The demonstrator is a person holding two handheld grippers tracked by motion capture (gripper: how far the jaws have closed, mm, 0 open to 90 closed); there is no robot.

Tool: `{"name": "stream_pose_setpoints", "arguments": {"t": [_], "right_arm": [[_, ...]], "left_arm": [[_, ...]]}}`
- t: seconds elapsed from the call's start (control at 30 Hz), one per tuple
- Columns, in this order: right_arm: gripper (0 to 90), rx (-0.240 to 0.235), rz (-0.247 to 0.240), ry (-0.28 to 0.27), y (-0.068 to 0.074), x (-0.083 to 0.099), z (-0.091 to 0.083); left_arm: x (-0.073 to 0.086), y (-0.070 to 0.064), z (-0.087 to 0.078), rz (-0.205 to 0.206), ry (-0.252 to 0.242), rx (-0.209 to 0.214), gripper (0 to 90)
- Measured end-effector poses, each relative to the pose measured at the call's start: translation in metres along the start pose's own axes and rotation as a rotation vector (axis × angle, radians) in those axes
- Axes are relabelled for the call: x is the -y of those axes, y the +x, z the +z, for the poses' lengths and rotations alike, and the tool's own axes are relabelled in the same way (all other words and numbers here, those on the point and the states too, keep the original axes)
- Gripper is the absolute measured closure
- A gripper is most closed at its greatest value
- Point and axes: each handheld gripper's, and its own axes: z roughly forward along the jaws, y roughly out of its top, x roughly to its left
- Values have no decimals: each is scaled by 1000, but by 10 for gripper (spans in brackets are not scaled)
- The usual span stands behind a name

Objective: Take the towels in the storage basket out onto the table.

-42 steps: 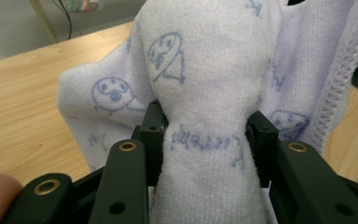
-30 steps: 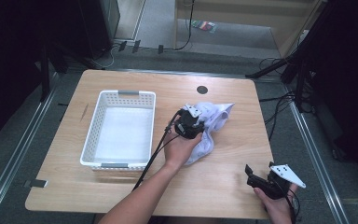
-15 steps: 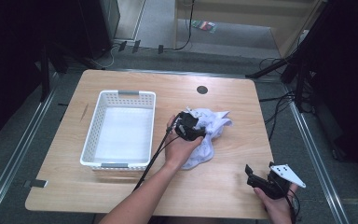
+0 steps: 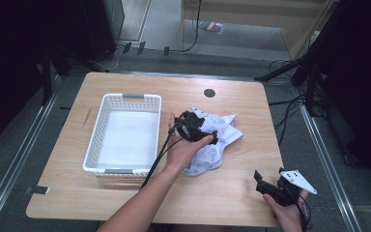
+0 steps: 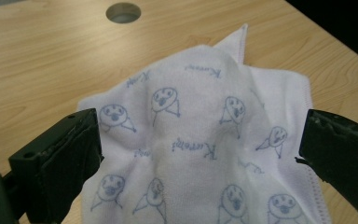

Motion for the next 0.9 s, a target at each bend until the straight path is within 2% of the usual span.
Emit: {"name": "stream_pose_setpoints", "arguments": {"t": [0.13, 0.5, 0.9], "right_arm": [[57, 1, -1, 0, 0, 0, 0], [57, 2, 0, 1, 0, 0, 0], [57, 2, 4, 4, 0, 0, 0]], "left_arm": [[-5, 2, -14, 10, -35, 5, 0], [-12, 13, -40, 11, -87, -6, 0], [-15, 34, -72, -2, -150, -33, 0]]}}
